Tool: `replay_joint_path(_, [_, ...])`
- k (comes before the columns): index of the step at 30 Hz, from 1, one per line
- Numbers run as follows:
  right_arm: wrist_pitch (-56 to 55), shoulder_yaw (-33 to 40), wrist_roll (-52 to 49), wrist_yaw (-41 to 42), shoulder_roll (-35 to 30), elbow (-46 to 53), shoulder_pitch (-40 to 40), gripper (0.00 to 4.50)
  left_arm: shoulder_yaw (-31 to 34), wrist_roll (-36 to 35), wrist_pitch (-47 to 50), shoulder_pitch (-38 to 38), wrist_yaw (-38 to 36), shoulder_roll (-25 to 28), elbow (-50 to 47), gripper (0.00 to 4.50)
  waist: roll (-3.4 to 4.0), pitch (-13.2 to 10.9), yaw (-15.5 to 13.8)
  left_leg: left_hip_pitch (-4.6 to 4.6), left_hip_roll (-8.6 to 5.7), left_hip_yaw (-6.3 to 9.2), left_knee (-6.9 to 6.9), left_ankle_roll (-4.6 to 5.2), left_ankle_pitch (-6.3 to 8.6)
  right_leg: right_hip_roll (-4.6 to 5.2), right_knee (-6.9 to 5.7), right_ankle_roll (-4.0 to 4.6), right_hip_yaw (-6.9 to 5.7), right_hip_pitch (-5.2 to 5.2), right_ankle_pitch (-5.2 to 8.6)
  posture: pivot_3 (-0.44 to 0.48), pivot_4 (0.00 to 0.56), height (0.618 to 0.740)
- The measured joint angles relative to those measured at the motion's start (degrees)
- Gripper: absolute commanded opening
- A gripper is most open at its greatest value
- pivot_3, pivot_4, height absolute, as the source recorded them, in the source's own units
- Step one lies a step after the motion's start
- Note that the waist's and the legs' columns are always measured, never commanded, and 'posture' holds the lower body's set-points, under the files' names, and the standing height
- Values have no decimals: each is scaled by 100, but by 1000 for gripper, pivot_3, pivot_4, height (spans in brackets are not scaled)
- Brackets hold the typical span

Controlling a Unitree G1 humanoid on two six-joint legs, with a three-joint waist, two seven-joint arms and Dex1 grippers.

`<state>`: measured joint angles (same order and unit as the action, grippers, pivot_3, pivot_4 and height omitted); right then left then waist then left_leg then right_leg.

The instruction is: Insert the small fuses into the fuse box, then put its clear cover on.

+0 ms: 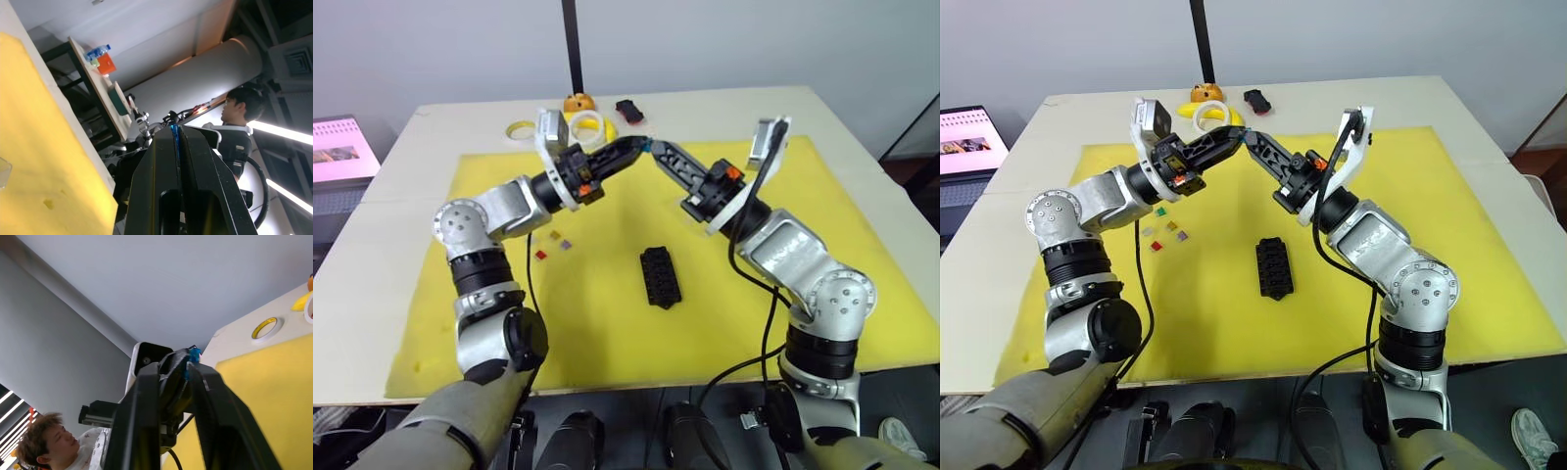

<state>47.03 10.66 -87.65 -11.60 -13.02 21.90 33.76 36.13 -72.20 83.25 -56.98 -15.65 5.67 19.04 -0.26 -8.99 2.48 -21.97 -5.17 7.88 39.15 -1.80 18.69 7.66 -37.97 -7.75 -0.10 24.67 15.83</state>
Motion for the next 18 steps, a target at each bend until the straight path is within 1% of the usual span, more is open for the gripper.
replay_joint_path(9, [-14, -195, 16, -44, -232, 11, -1, 1072, -158, -349, -149, 4, 121, 25, 1, 0, 0, 0, -5, 0, 0, -1, 0, 0, 0, 0, 0, 0, 0, 0, 0, 0, 150, 740])
replay_joint_path(18, [-194, -229, 26, -42, -276, 11, -1, 1072, -335, -617, -266, 25, 240, 47, 12, 0, 0, 0, -6, 0, 0, -1, 0, 0, 0, 0, 1, 0, 0, 0, 0, 0, 150, 740])
